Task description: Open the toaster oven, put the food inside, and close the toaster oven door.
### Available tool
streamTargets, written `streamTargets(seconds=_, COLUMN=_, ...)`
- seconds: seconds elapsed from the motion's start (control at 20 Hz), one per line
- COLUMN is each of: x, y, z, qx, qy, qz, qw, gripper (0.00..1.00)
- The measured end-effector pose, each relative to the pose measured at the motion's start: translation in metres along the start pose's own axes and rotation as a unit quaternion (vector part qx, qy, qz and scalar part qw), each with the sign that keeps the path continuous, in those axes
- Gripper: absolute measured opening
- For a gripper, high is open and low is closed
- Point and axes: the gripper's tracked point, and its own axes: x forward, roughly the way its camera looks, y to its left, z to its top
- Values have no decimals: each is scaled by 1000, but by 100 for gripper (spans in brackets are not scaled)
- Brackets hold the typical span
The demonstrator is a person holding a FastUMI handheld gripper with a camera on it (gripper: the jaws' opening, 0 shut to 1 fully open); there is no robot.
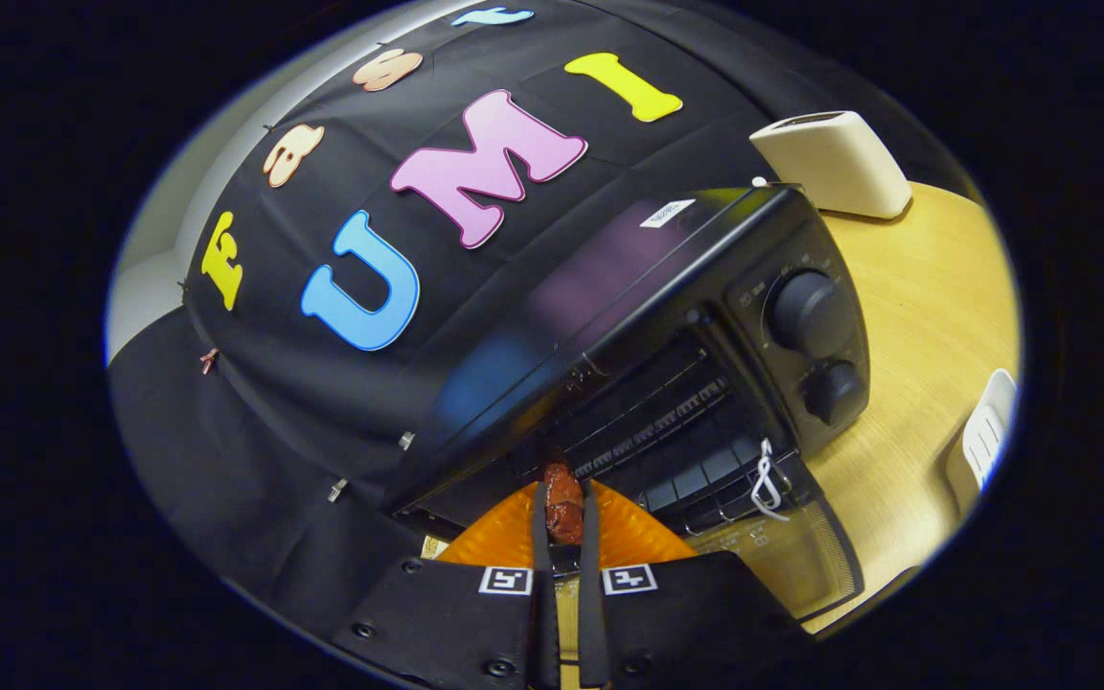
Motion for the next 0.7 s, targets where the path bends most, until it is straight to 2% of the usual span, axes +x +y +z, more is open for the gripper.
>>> streamTargets(seconds=0.45, x=34, y=-11, z=-13, qx=-13, qy=-31, qz=-28, qw=999, gripper=13)
streamTargets(seconds=0.6, x=30, y=-13, z=-6, qx=-40, qy=-41, qz=-42, qw=997, gripper=20)
streamTargets(seconds=0.7, x=24, y=-15, z=-1, qx=-66, qy=-44, qz=-51, qw=996, gripper=38)
